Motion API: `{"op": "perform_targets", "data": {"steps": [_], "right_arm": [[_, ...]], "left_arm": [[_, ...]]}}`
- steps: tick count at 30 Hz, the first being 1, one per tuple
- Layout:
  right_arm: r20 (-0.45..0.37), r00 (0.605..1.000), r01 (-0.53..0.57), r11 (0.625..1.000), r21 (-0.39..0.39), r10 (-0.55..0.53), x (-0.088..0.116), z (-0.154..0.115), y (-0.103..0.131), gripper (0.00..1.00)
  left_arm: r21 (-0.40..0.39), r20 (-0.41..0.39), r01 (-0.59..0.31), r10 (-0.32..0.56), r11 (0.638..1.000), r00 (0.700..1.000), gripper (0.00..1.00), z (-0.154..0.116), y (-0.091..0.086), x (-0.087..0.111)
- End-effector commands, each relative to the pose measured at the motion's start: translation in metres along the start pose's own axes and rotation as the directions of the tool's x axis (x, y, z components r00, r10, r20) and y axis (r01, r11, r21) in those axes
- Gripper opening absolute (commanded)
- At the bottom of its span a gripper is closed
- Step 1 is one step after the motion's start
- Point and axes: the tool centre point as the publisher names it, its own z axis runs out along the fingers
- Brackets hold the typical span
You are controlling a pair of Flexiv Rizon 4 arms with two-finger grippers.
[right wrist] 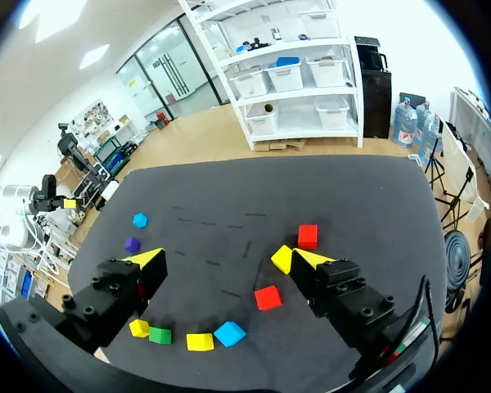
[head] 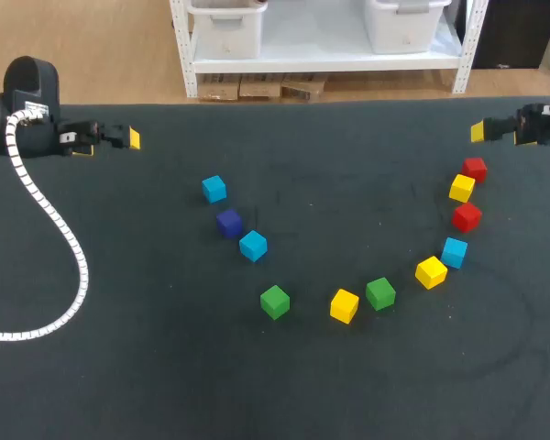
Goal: Place the blue cubes, place green cubes on the blue cubes, place the yellow cubes on the green cubes, then place the red cubes on the yellow cubes, and place purple cube on the red cubes.
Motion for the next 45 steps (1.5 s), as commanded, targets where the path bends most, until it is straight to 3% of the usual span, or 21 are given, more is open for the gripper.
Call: {"op": "perform_targets", "data": {"steps": [1, 37, 45], "right_arm": [[0.0, 1.0, 0.0, 1.0, 0.0, 0.0, 0.0, 0.001, 0.0, 1.0], [0.0, 1.0, 0.0, 1.0, 0.0, 0.0, 0.0, 0.001, 0.0, 1.0], [-0.081, 0.995, 0.063, 0.998, -0.004, -0.063, -0.004, -0.006, 0.017, 1.0]], "left_arm": [[0.009, 0.005, -0.002, 0.002, 1.0, 1.0, 1.0, 0.0, 0.002, 0.001], [0.009, 0.005, -0.002, 0.002, 1.0, 1.0, 1.0, 0.0, 0.002, 0.001], [0.009, 0.005, -0.002, 0.002, 1.0, 1.0, 1.0, 0.0, 0.002, 0.001]]}}
